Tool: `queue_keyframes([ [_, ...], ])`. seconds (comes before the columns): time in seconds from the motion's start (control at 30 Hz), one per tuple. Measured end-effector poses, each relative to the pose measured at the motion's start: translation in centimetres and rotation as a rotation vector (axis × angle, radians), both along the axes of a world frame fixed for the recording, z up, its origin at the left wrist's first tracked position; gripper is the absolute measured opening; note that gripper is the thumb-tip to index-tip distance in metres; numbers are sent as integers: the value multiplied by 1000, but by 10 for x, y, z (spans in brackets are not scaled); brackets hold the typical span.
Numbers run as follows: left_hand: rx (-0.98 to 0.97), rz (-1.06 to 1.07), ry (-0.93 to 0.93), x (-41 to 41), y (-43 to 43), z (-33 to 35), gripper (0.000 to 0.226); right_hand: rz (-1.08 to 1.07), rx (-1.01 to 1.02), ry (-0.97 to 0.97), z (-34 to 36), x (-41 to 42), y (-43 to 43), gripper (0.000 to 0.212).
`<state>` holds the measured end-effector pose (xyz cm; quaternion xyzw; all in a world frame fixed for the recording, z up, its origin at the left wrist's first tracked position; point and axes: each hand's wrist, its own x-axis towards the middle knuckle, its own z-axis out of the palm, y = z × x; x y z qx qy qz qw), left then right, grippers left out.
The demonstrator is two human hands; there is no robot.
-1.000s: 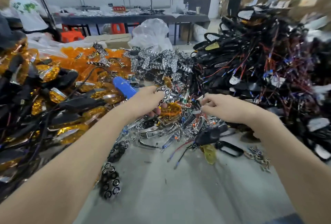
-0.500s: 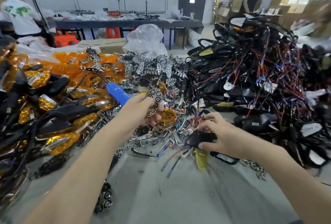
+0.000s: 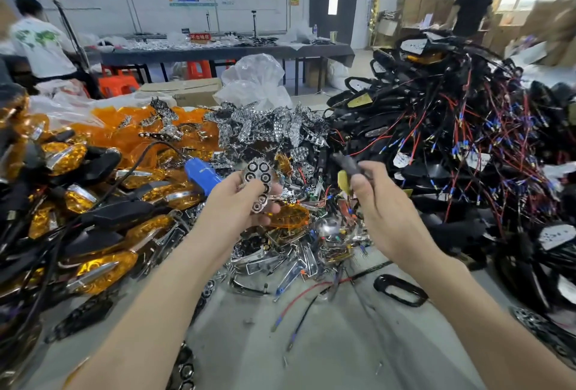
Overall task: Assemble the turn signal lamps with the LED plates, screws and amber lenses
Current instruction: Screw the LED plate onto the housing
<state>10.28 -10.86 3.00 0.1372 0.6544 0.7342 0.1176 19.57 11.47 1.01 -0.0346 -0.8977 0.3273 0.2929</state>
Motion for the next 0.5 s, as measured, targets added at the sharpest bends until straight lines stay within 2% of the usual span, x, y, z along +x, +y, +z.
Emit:
queue_keyframes([
  [0.07, 26, 11, 11, 2, 3, 1, 10, 13, -186, 66, 16, -8, -9, 43],
  [0.13, 35, 11, 28, 3, 6, -1, 14, 68, -456, 93, 30, -18, -15, 43],
  [0.23, -6, 10, 13, 8, 11, -1, 45, 131, -761, 61, 53, -32, -22, 53],
  [0.3, -64, 14, 61, 12, 16, -2, 22, 190, -991, 18, 66, -39, -26, 60],
  [0.33, -104, 9, 103, 14, 19, -2, 18, 247, -1096, -1, 71, -41, -28, 61],
  [0.37, -142, -2, 142, 16, 22, -3, 23, 313, -1176, -16, 75, -41, -29, 61],
  [0.5, -231, -56, 327, 26, 35, 8, 21, 444, -1249, 25, 98, -44, -27, 56],
])
